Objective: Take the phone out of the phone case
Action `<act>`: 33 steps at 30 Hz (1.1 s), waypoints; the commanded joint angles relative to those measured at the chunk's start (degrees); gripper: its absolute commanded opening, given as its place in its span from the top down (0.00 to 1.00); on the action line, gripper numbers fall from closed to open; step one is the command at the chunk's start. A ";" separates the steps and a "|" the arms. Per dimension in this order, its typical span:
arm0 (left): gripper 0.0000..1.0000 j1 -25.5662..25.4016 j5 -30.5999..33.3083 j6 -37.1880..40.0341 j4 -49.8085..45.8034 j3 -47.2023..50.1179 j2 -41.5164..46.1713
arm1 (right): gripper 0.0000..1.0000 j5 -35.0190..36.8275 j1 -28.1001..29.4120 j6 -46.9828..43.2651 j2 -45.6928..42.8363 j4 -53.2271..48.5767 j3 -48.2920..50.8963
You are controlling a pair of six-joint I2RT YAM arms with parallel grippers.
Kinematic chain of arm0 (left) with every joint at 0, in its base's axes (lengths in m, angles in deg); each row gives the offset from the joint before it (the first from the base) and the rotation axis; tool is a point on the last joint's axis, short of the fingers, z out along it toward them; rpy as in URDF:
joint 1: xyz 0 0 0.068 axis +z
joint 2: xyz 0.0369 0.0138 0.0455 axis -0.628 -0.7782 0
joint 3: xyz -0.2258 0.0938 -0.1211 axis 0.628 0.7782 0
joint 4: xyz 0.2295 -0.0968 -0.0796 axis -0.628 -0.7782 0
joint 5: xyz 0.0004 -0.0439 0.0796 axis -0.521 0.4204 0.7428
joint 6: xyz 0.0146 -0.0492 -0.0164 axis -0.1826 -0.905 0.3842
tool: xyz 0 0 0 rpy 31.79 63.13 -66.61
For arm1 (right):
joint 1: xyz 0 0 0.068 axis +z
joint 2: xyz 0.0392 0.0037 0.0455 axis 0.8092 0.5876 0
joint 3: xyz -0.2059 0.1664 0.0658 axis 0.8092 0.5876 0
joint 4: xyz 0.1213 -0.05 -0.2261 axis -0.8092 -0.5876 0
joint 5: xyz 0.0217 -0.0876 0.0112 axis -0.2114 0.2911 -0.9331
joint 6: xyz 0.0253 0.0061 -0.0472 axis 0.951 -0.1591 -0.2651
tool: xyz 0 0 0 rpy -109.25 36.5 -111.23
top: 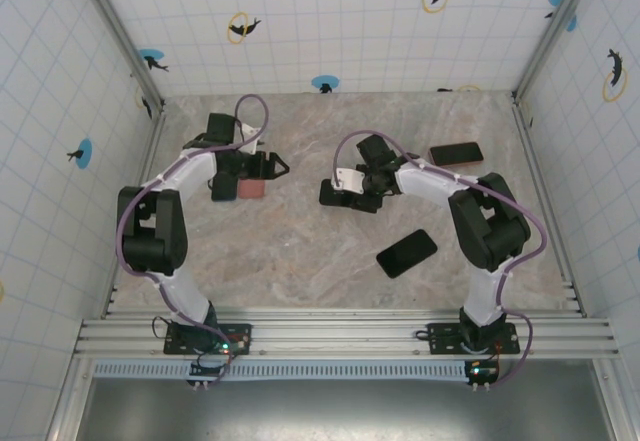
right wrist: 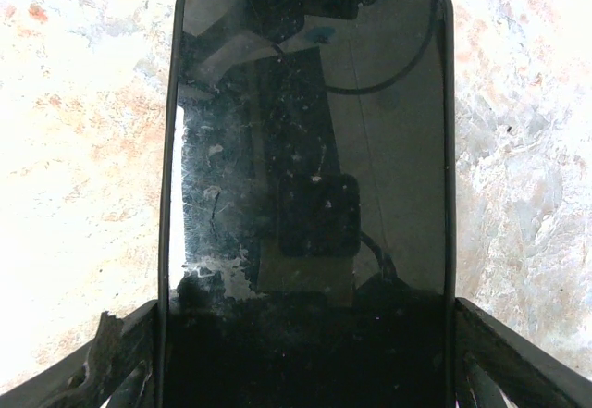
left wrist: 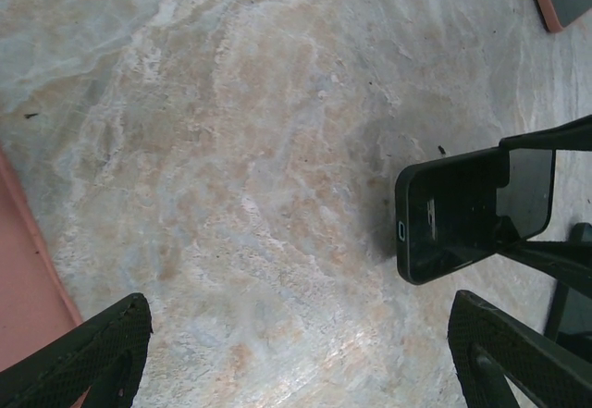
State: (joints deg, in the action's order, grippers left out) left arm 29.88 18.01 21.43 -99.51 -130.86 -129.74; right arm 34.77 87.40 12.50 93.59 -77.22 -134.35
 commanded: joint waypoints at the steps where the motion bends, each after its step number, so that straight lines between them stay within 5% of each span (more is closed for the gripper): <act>1: 0.15 -0.67 -3.26 1.59 -1.40 -1.58 -0.75 | 0.58 -1.93 0.58 0.58 -3.20 3.09 0.57; 19: 0.16 -3.82 -9.11 14.76 -10.44 -8.84 -7.36 | 0.61 2.01 6.22 -2.19 -9.73 11.90 5.02; 33: 0.29 -4.43 -21.60 11.93 -10.98 -9.07 -8.84 | 0.63 5.13 8.67 -2.85 -12.76 20.56 6.58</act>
State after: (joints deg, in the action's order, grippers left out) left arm 25.75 1.08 33.26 -109.59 -139.23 -137.74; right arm 39.68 95.82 9.70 84.06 -62.77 -127.53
